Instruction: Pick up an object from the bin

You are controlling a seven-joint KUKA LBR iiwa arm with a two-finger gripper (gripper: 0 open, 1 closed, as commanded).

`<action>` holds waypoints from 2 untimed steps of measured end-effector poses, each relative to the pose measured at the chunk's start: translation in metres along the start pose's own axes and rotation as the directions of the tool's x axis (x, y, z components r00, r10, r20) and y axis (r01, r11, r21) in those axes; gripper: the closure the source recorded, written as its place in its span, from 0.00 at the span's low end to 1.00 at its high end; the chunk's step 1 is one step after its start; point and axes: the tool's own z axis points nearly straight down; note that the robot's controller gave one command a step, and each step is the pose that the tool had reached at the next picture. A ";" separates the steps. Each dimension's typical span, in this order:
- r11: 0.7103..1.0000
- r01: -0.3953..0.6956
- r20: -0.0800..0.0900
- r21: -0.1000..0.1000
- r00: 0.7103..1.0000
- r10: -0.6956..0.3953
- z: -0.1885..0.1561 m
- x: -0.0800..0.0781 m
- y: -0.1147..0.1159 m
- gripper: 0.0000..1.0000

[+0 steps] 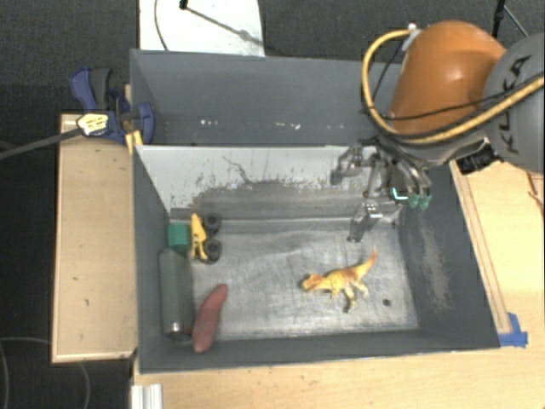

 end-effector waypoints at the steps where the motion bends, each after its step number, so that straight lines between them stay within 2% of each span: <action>1: 1.000 0.000 0.008 0.000 1.000 0.000 -0.005 -0.001 0.000 0.00; 2: 1.000 0.000 0.010 0.000 1.000 0.000 -0.003 -0.002 0.000 0.00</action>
Offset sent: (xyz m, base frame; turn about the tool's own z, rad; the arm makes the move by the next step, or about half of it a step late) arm -0.0087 -0.0074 -0.1704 -0.0566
